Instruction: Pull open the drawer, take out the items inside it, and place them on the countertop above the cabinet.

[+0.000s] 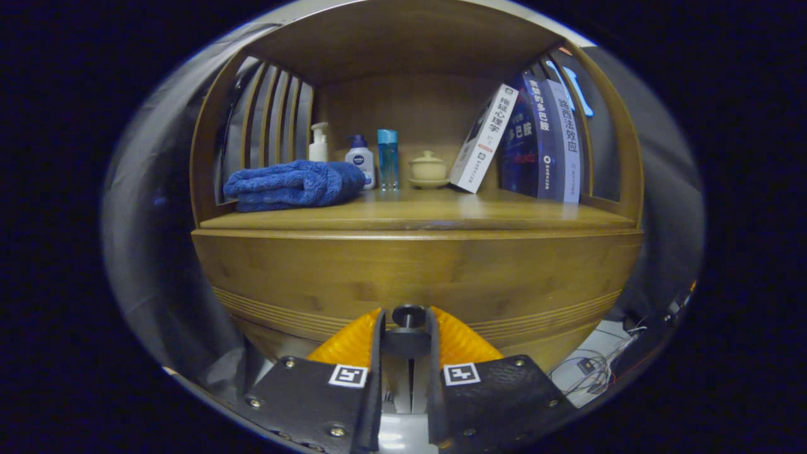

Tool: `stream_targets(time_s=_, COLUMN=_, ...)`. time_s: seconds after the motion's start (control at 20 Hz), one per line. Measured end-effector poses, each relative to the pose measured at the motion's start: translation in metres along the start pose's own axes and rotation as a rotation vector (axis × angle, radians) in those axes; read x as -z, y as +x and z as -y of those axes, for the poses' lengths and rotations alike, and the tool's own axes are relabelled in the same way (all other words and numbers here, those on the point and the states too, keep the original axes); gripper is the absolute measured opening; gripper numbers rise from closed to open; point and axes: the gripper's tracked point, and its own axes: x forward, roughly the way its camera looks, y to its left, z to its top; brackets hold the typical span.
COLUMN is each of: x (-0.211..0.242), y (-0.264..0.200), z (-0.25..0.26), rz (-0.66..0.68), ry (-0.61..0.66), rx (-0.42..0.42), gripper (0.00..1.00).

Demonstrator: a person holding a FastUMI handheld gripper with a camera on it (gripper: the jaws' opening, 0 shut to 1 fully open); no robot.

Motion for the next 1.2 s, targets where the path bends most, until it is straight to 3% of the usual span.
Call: stream_targets(time_s=1.2, x=0.046, y=-0.135, z=-0.004, rz=-0.042, ry=0.052, rx=0.018, gripper=0.30)
